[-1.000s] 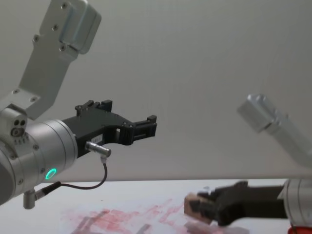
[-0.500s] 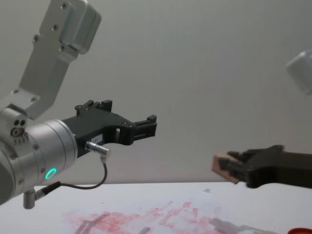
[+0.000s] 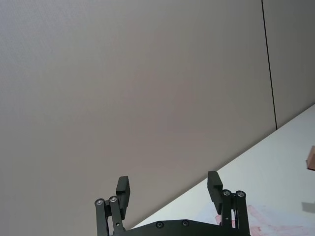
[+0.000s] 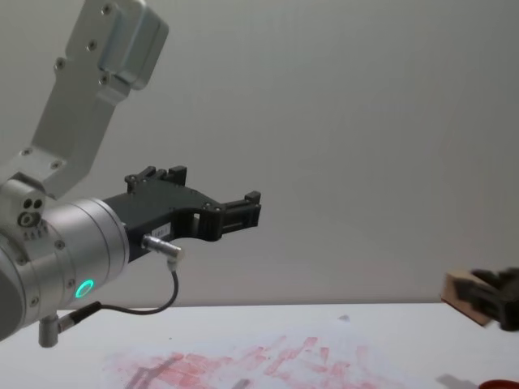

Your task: Use the one hand to pick up the stamp and affix it onto the A4 paper.

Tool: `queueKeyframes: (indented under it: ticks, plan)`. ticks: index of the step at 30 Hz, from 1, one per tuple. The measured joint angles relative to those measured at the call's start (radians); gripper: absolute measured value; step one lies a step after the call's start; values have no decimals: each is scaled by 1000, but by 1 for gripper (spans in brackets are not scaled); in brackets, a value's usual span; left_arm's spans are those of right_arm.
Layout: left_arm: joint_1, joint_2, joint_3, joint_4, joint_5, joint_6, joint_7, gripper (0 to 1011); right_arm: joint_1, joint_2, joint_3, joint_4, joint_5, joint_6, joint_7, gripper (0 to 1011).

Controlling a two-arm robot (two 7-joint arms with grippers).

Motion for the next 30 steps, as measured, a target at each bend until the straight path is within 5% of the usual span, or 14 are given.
queueKeyframes:
  ticks: [10,30]
  plan:
    - [0,0,0,0,0,0,0,1001,-66,50,26,-39,49,75,-49,216]
    - [0,0,0,0,0,0,0,1001,-68,57,24,-18,49,150,-32,216]
